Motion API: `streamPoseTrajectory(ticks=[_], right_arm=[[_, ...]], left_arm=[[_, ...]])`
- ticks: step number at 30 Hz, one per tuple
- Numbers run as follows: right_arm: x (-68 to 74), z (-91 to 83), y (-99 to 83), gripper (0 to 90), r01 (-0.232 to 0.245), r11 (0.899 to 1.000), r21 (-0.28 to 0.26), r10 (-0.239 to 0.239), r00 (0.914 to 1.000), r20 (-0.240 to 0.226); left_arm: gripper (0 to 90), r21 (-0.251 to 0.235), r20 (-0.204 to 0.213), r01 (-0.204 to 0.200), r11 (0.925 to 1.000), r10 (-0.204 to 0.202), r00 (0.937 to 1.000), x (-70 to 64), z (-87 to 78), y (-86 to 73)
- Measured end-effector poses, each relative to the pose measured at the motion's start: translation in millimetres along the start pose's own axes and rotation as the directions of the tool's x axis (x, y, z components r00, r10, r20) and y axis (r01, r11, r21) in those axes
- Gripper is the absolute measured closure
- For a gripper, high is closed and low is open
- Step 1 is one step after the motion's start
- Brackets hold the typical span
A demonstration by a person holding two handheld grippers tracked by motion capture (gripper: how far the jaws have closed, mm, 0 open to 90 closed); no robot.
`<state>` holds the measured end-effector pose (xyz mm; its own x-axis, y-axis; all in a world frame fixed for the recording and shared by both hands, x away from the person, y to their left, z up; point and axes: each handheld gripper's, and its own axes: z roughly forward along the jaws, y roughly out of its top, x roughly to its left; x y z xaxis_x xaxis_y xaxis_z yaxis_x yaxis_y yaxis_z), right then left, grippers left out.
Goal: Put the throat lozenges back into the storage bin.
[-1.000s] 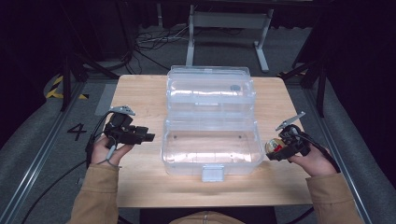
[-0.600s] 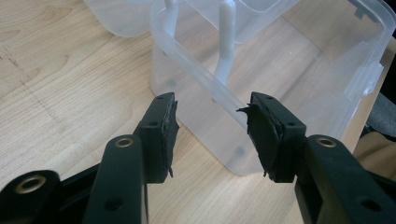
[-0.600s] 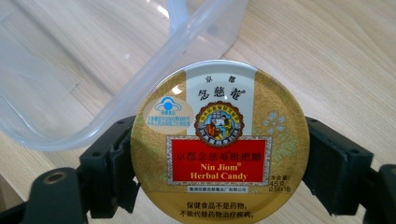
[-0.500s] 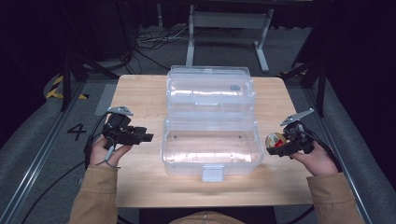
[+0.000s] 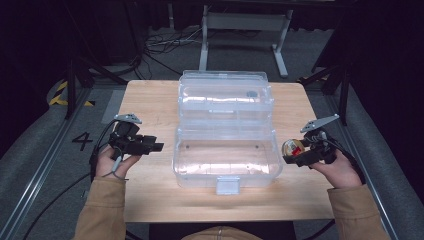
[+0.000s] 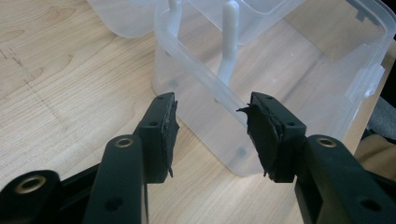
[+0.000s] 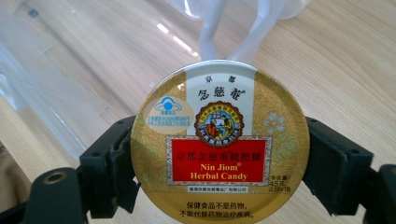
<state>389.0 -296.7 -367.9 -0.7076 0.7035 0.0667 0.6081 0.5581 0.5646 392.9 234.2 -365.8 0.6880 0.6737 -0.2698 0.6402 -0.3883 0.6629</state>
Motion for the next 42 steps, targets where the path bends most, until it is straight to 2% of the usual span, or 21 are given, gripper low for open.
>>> streamPoseTrajectory(ticks=[8, 21, 35, 42], right_arm=[[5.9, -2.6, 5.2, 20.3, 0.023, 1.000, -0.016, -0.023, 0.9997, -0.007], [24.0, 0.4, 22.2, 20.3, 0.074, 0.997, -0.023, -0.075, 0.9966, -0.034], [46.4, 17.9, 40.9, 20.3, 0.140, 0.990, 0.014, -0.139, 0.9879, -0.069], [53.8, 27.2, 46.4, 20.3, 0.158, 0.987, 0.037, -0.155, 0.9849, -0.076]], left_arm=[[52.4, -0.001, 0.000, 0.002, 1.0000, -0.002, 1.0000, 0.3, 0.0, -0.3], [52.4, 0.001, -0.003, 0.003, 1.0000, -0.003, 1.0000, 0.4, 0.2, -0.4], [52.4, 0.001, -0.005, 0.006, 1.0000, -0.006, 1.0000, 0.2, -0.3, -0.8], [52.4, 0.002, -0.006, 0.005, 1.0000, -0.005, 1.0000, 0.1, 0.2, -0.9]])
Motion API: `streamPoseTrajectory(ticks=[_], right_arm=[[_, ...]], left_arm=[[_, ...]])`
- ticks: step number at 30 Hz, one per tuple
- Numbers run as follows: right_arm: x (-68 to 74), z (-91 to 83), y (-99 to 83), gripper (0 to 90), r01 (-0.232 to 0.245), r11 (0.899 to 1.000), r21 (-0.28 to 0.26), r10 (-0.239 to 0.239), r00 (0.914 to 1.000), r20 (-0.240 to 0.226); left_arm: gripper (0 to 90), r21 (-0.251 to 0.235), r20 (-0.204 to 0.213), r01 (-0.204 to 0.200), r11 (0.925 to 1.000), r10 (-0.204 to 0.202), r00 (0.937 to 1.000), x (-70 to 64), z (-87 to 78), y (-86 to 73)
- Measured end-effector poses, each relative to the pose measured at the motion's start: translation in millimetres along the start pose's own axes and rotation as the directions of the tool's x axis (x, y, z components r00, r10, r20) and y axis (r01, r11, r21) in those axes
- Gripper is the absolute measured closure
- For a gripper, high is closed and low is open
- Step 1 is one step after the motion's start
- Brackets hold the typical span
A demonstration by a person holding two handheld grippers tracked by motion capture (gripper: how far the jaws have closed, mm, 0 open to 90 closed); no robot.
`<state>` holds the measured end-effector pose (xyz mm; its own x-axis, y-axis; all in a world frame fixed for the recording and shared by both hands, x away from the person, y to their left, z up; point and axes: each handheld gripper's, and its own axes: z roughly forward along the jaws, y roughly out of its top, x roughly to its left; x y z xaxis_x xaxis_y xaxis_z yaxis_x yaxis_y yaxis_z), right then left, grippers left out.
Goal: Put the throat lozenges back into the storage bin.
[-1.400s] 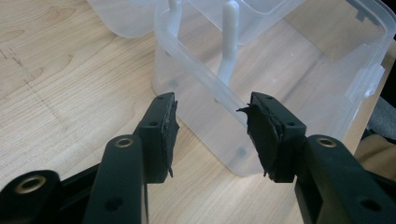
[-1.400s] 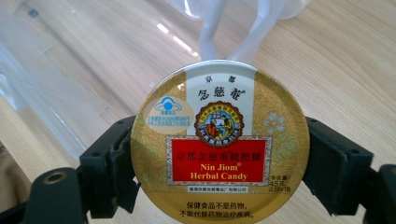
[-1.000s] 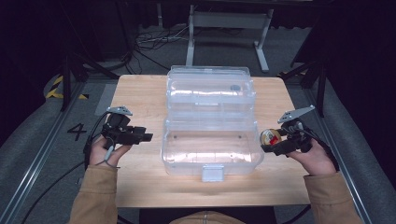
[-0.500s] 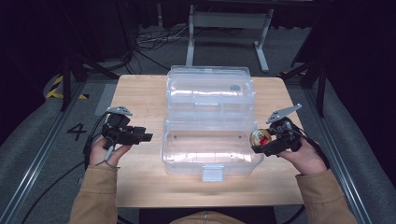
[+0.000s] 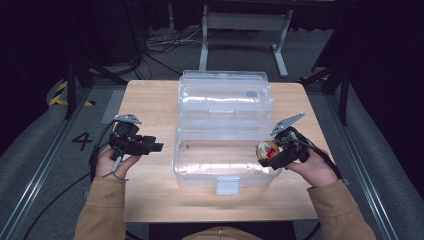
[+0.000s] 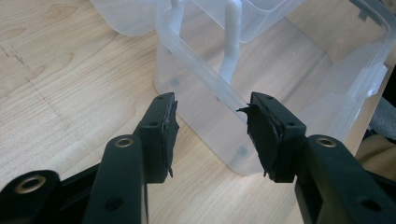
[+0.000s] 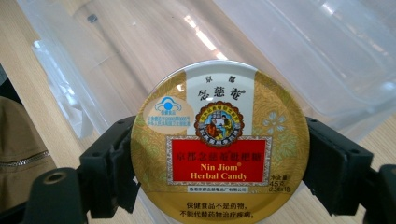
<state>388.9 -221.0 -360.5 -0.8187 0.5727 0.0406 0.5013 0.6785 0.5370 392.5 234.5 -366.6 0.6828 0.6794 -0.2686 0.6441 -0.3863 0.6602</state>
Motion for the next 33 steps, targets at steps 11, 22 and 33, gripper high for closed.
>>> streamPoseTrajectory(ticks=[11, 22, 33], right_arm=[[3.7, 23.2, 6.6, 20.3, 0.006, 0.998, 0.066, -0.006, 1.0000, 0.001], [4.5, 45.7, 8.3, 20.3, 0.005, 0.988, 0.157, -0.008, 0.9998, 0.019], [4.1, 62.4, 7.1, 20.3, -0.018, 0.974, 0.226, 0.011, 0.9995, 0.031]], left_arm=[[52.4, 0.002, 0.001, 0.006, 1.0000, -0.006, 1.0000, 1.0, 0.1, -0.7], [52.4, 0.000, 0.000, 0.006, 1.0000, -0.006, 1.0000, 1.5, -0.3, -1.1], [52.4, 0.000, 0.002, 0.011, 0.9999, -0.011, 0.9999, 2.3, -0.3, -1.6]])
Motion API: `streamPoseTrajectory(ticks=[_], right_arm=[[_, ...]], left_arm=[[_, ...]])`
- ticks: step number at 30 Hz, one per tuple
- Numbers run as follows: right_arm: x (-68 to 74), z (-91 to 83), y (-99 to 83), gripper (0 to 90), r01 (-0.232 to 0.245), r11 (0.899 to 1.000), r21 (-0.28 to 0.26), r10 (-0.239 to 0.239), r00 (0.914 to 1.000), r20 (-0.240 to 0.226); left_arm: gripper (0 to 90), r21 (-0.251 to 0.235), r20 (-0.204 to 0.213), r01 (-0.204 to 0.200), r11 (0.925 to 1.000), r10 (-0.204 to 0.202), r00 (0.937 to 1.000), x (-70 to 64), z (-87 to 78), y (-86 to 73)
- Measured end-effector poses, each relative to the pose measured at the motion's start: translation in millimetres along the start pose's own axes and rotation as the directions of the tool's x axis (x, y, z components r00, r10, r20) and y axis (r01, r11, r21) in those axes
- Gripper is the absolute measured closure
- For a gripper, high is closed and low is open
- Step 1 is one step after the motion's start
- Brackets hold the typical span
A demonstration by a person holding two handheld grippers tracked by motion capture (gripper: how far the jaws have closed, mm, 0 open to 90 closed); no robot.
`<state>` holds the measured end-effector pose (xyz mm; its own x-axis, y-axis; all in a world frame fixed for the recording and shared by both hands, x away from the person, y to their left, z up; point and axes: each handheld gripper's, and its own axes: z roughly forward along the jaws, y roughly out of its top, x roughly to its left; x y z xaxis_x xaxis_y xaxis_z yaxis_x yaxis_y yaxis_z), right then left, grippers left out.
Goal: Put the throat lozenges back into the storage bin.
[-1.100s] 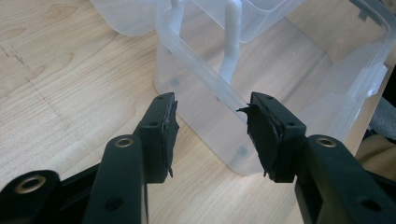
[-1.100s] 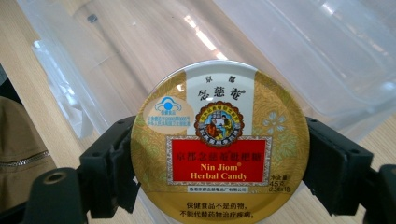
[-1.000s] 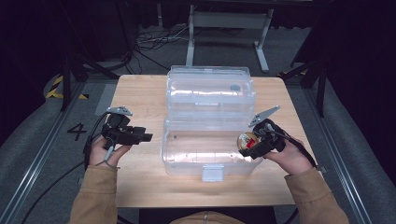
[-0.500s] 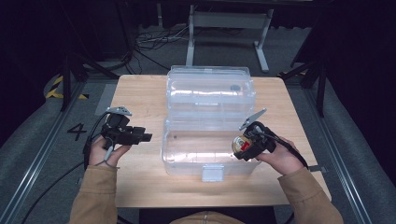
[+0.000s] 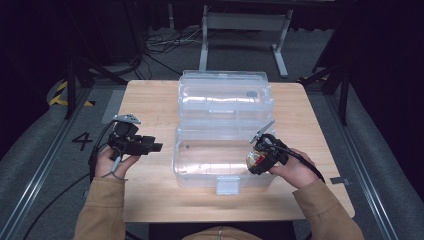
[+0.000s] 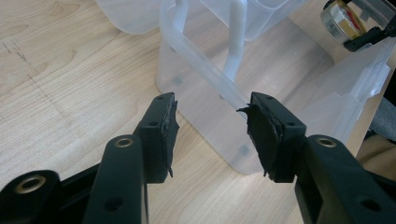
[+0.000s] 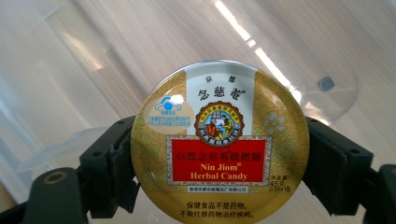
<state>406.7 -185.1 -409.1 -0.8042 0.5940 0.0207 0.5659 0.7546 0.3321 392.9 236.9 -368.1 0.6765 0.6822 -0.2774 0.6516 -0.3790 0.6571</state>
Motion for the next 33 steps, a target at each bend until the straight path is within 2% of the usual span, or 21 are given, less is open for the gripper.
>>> streamPoseTrajectory(ticks=[8, 14, 20, 24, 31, 33], right_arm=[[0.9, 5.2, 0.5, 20.3, -0.005, 0.999, 0.032, 0.005, 1.0000, 0.003], [1.4, 7.0, 0.4, 20.3, -0.013, 0.999, 0.053, 0.012, 0.9997, 0.021], [0.4, 8.3, 0.3, 20.2, -0.056, 0.995, 0.078, 0.053, 0.9981, 0.031], [1.5, 8.9, 2.2, 20.2, -0.101, 0.991, 0.093, 0.097, 0.9943, 0.045], [1.8, 9.5, 3.5, 20.3, -0.112, 0.988, 0.105, 0.107, 0.9928, 0.054], [2.5, 10.3, 4.8, 20.3, -0.108, 0.987, 0.123, 0.102, 0.9935, 0.049]], left_arm=[[52.4, -0.002, 0.001, -0.001, 1.0000, 0.001, 1.0000, 0.3, 0.6, -0.1], [52.4, 0.001, 0.000, -0.001, 1.0000, 0.001, 1.0000, 0.7, 0.2, -0.2], [52.4, 0.003, -0.001, 0.002, 1.0000, -0.002, 1.0000, 1.4, 1.0, -0.4], [52.4, 0.003, -0.002, 0.003, 1.0000, -0.003, 1.0000, 1.3, 1.4, -0.4], [52.4, 0.003, 0.000, 0.003, 1.0000, -0.003, 1.0000, 1.8, 1.4, -0.6], [52.4, 0.003, 0.000, 0.002, 1.0000, -0.002, 1.0000, 1.8, 1.5, -0.6]])
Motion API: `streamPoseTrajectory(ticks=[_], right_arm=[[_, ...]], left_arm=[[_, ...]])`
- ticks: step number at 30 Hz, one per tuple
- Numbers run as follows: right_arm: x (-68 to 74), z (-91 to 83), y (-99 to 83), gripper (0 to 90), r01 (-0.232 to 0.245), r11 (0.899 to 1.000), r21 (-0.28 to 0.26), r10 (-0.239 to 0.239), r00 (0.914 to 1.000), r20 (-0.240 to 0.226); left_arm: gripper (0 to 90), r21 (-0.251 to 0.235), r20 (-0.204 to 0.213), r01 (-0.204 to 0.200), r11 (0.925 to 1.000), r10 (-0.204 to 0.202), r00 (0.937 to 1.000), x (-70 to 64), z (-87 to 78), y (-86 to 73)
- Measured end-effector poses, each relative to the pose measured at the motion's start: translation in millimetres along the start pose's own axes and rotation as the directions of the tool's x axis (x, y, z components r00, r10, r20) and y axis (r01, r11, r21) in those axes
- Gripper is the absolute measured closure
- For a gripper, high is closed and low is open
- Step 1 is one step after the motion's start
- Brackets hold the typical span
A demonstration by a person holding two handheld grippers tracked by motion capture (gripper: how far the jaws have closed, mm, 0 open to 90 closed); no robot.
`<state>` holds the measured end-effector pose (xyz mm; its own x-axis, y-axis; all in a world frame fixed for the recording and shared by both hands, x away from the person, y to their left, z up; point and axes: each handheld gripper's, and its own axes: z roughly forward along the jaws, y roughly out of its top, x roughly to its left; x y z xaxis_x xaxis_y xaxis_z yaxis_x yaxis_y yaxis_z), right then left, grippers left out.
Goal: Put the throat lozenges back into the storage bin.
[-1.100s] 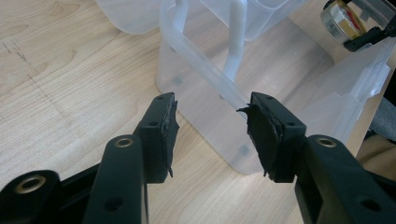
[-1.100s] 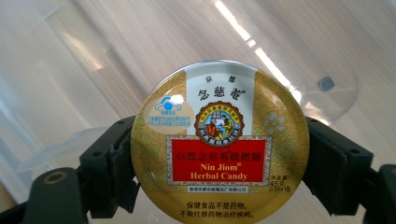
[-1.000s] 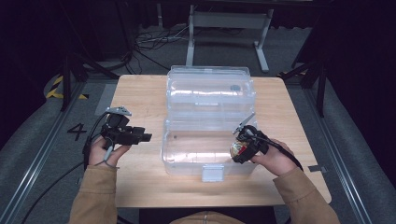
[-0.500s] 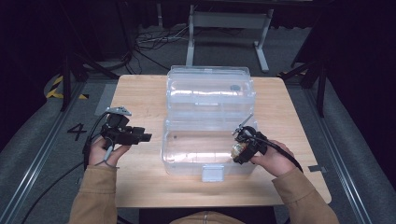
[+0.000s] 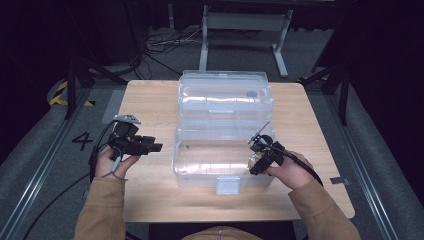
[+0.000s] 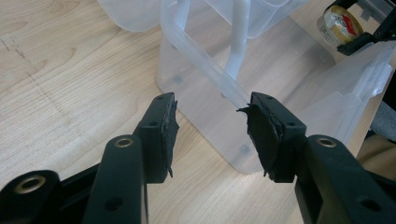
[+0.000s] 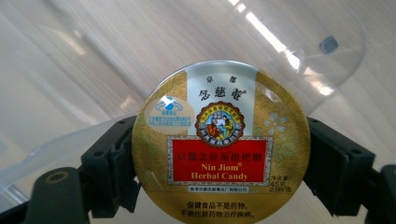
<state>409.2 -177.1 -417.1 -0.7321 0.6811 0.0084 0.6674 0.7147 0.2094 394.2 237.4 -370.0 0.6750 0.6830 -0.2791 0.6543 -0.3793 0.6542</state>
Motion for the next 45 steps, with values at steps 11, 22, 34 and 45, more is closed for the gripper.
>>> streamPoseTrajectory(ticks=[11, 22, 34, 45], right_arm=[[-0.2, -0.3, 3.5, 20.2, 0.057, 0.998, 0.028, -0.057, 0.9982, -0.021], [1.6, 0.4, 4.4, 19.3, 0.044, 0.999, 0.025, -0.045, 0.9989, 0.018], [1.3, 0.2, 5.2, 12.8, 0.053, 0.998, 0.023, -0.054, 0.9977, 0.040], [-2.6, -15.8, -1.3, 17.4, 0.034, 0.998, -0.059, -0.031, 0.9986, 0.043]], left_arm=[[52.3, 0.006, 0.000, 0.000, 1.0000, 0.000, 1.0000, 0.5, 1.5, 0.0], [52.3, 0.003, 0.002, 0.005, 1.0000, -0.005, 1.0000, 0.6, 0.6, -0.4], [52.3, 0.005, 0.000, 0.005, 1.0000, -0.005, 1.0000, 0.5, 0.9, -0.4], [52.2, 0.004, 0.002, -0.009, 1.0000, 0.009, 1.0000, -1.5, 1.1, 0.6]])
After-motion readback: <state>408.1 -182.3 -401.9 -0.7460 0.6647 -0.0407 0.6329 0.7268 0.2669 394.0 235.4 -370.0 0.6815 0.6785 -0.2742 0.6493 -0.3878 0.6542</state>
